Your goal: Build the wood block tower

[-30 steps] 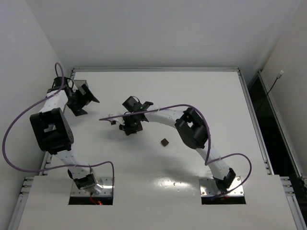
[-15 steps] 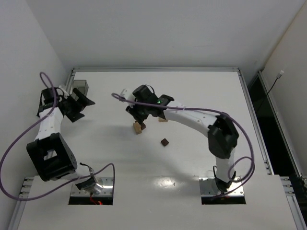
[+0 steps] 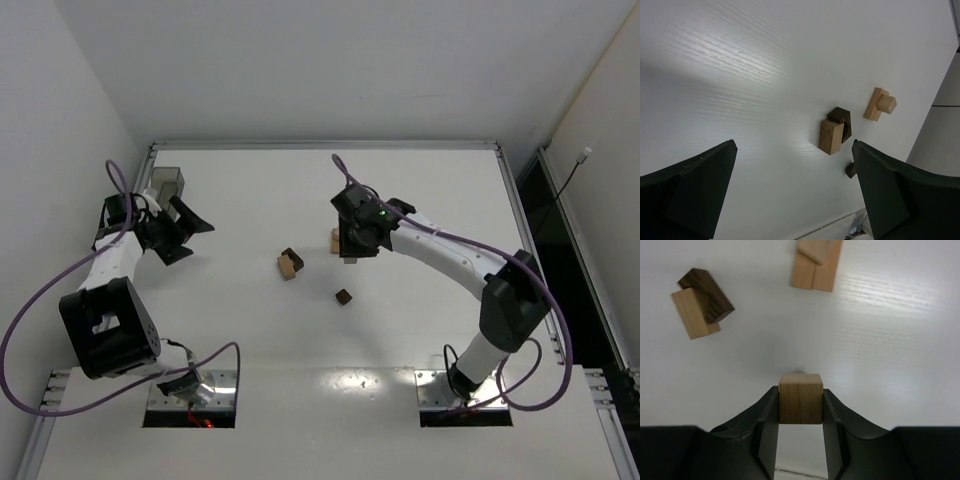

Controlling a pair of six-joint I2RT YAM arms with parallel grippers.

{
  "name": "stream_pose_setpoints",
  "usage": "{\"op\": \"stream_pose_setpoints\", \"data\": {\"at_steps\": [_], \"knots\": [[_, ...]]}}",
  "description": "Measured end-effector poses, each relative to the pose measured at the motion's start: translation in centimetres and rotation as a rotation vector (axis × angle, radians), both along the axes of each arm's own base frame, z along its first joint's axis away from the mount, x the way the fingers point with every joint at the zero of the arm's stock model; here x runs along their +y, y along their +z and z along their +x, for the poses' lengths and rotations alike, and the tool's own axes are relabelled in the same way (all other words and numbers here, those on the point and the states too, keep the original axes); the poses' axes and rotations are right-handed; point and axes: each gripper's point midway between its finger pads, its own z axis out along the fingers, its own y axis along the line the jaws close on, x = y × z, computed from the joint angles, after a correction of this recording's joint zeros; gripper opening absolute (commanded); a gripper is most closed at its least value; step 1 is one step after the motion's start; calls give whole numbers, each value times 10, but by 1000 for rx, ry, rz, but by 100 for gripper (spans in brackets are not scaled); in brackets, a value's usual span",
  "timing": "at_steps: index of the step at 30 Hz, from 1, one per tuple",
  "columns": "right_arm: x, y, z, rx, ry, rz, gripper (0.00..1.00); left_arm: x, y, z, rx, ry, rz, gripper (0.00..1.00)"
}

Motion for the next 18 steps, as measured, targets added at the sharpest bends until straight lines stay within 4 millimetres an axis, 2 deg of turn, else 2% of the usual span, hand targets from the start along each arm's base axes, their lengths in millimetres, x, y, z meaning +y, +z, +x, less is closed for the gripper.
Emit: {"op": "stream_pose_setpoints", "data": {"at_steps": [4, 9, 11, 14, 18], "knots": [[-6, -29, 1, 99, -145, 6, 0, 4, -1, 0, 5, 16, 22, 100], [-2, -81, 3, 189, -191, -58, 0, 7, -2, 1, 12, 28, 37, 100], [-2, -95, 7, 207, -201, -73, 0, 8, -1, 1, 11, 31, 42, 100], [0, -102, 18, 206, -215, -70, 0, 10, -2, 2, 16, 35, 46, 100], [10, -93, 37, 167, -221, -31, 0, 12, -2, 7, 20, 35, 45, 100]]}}
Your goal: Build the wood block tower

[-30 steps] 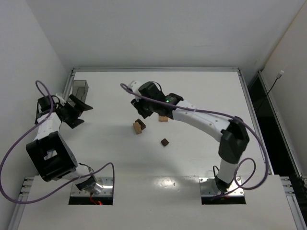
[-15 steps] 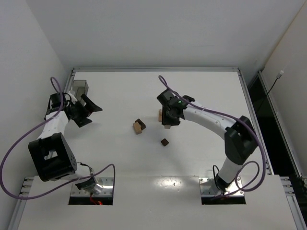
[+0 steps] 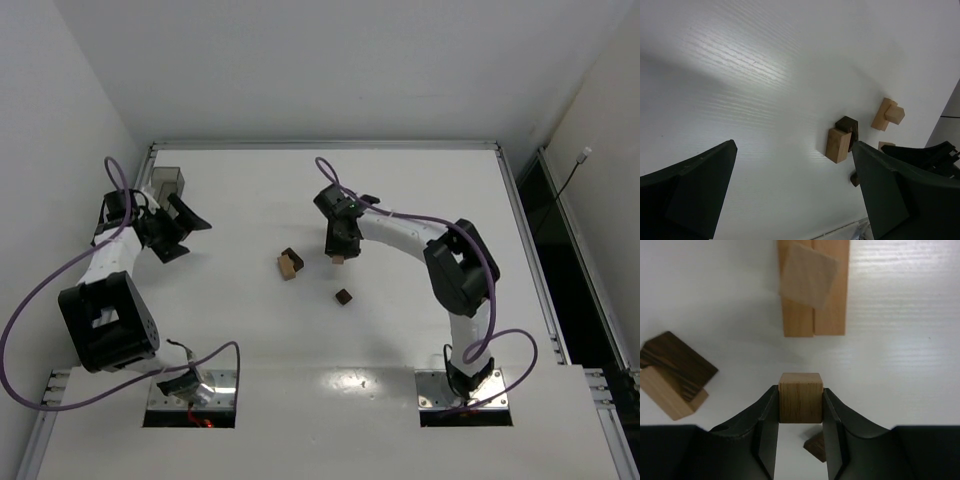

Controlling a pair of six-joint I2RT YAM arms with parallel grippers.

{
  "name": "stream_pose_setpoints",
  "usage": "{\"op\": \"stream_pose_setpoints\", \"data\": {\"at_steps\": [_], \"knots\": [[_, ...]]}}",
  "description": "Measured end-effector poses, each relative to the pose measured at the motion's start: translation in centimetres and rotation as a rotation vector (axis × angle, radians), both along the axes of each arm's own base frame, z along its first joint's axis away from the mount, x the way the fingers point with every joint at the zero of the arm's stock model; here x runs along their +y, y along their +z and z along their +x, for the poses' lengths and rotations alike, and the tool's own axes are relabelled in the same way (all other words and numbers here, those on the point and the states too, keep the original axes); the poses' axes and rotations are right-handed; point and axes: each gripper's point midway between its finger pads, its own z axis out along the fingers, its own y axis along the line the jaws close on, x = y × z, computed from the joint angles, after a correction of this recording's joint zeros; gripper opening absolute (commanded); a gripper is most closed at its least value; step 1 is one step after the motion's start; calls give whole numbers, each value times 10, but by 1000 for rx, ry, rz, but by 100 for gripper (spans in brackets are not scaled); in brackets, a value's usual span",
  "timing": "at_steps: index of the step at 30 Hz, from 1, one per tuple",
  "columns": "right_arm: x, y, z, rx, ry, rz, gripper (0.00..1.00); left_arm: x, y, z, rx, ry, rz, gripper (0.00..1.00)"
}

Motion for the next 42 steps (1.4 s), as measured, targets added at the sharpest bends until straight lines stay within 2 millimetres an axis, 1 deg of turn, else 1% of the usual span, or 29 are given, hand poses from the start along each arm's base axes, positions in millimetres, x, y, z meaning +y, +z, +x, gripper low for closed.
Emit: {"op": "stream_pose_setpoints", "data": {"at_steps": [3, 5, 7, 10, 15, 19, 28, 37, 42], "knots": [[13, 11, 16, -48, 7, 32, 0, 0, -3, 1, 8, 0, -3, 100], [19, 17, 23, -74, 10, 46, 0, 0, -6, 1, 18, 0, -7, 100], [21, 19, 26, -87, 13, 46, 0, 0, -8, 1, 25, 0, -11, 100], [22, 16, 30, -94, 17, 36, 0, 2, -7, 5, 26, 0, -12, 100], [19, 5, 30, -82, 26, 7, 0, 5, -2, 12, 12, -1, -7, 100], [13, 0, 33, -82, 30, -16, 0, 5, -3, 14, 16, -3, -11, 100], [0, -5, 50, -95, 15, -37, 0, 5, -6, 15, 23, -5, -17, 100], [-1, -6, 63, -123, 31, -51, 0, 4, -9, 14, 33, -8, -27, 100], [-2, -8, 64, -125, 47, -57, 0, 4, -9, 15, 34, -9, -29, 100]]}}
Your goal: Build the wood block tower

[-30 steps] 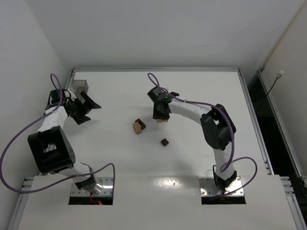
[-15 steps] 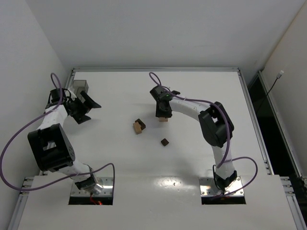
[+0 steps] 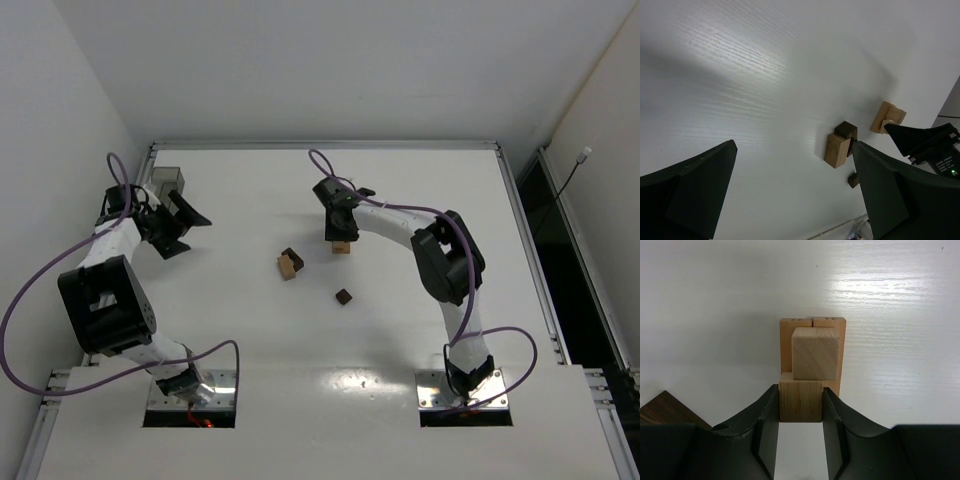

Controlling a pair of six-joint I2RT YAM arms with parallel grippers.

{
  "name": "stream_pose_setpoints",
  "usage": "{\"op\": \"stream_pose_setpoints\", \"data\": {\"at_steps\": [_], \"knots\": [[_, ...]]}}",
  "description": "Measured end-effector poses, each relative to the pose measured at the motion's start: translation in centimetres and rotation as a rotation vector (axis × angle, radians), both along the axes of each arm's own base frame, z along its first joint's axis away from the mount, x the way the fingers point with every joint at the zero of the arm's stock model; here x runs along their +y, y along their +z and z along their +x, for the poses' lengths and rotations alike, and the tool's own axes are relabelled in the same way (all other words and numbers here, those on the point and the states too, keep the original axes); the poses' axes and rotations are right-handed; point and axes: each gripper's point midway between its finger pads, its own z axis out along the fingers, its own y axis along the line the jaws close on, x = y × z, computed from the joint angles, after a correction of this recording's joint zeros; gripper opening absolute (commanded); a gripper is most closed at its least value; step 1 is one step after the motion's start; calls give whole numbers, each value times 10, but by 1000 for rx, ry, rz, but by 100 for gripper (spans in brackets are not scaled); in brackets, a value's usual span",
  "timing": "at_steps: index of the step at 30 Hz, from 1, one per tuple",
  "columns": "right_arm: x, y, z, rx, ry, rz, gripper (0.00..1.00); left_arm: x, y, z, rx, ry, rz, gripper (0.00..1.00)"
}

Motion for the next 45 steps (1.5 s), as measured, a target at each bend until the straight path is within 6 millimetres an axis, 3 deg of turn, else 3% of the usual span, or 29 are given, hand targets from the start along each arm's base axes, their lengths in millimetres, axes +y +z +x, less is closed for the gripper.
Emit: {"op": "stream_pose_setpoints", "data": {"at_steps": [17, 20, 22, 23, 25, 26, 30, 35, 40, 43, 45], "knots": [[-3, -2, -1, -15, 41, -17, 0, 0, -1, 4, 2, -7, -12, 100], [-5, -2, -3, -17, 43, -17, 5, 0, -1, 4, 2, -7, -13, 100], [-5, -2, -3, -18, 43, -16, 15, 0, -1, 4, 1, -7, -13, 100], [-5, -2, -3, -19, 43, -15, 28, 0, -1, 4, 2, -7, -13, 100], [-5, -2, -4, -20, 43, -15, 36, 0, -1, 4, 2, -7, -13, 100], [-5, -2, -4, -19, 44, -15, 49, 0, -1, 4, 2, -8, -13, 100], [-9, -7, -9, -3, 53, -27, 72, 0, -1, 4, 2, -7, -13, 100], [-13, -10, -15, 5, 71, -45, 78, -1, -1, 4, 1, -8, -15, 100], [-13, 20, -20, -52, 143, -33, 81, -5, -1, 5, -3, -32, -5, 100], [-7, 65, -22, -144, 235, 20, 83, -17, 1, 7, -14, -83, 13, 100], [-4, 101, -22, -235, 309, 57, 79, -28, 5, 9, -25, -123, 28, 100]]}}
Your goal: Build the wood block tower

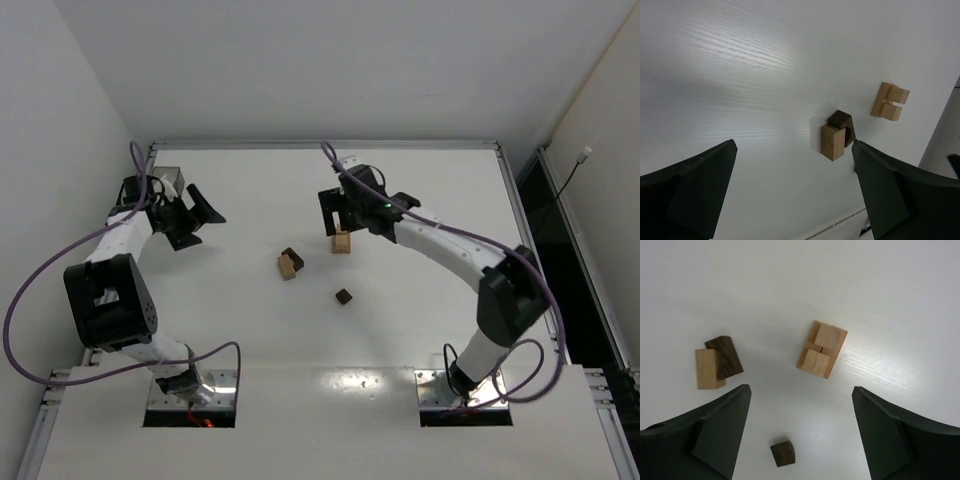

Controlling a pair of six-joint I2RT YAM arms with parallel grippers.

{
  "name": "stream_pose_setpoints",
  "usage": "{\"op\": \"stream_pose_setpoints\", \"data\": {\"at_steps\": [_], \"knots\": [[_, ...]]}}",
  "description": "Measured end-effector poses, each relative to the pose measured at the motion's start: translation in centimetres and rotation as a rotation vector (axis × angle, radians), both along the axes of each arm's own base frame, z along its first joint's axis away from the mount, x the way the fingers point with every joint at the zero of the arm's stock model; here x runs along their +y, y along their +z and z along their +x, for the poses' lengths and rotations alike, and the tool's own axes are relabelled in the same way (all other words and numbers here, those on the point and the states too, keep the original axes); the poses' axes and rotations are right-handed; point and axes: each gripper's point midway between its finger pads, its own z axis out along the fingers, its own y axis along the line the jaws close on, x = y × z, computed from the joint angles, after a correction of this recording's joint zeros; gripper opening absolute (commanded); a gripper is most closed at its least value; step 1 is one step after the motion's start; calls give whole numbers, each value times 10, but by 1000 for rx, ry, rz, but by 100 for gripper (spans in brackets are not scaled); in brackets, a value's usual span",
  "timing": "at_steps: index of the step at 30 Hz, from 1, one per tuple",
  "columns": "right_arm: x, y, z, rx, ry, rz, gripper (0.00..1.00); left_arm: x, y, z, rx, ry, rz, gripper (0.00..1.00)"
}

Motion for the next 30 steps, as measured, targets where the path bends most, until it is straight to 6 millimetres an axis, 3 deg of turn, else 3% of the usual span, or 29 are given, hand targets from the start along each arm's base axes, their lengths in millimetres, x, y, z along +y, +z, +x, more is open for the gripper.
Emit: {"op": "stream_pose_setpoints", "data": {"at_steps": [2, 5, 7, 9, 11, 14, 15, 18, 20, 23, 30], "knots": [[-1, 36, 0, -101, 68, 25, 67, -11, 5, 3, -15, -39, 17, 100], [-9, 72, 9, -214, 98, 30, 64, -20, 12, 7, -34, -76, 43, 100], [-20, 77, 19, -245, 106, 7, 64, -24, 20, 12, -41, -106, 84, 100], [-36, 68, 28, -236, 114, -41, 64, -30, 30, 23, -62, -155, 147, 100], [-53, 55, 35, -211, 119, -95, 63, -48, 38, 37, -88, -239, 220, 100], [-81, 42, 42, -168, 117, -147, 63, -103, 40, 45, -124, -442, 344, 100], [-93, 40, 44, -160, 112, -156, 63, -132, 35, 39, -133, -547, 386, 100], [-127, 37, 45, -149, 75, -173, 63, -195, 10, 7, -131, -805, 460, 100], [-149, 38, 40, -141, 46, -179, 63, -222, -8, -23, -116, -959, 493, 100], [-176, 44, 30, -148, 4, -175, 63, -228, -28, -52, -78, -1090, 549, 95], [-197, 55, 14, -174, -17, -141, 63, -196, -58, -56, -39, -1125, 739, 94]]}}
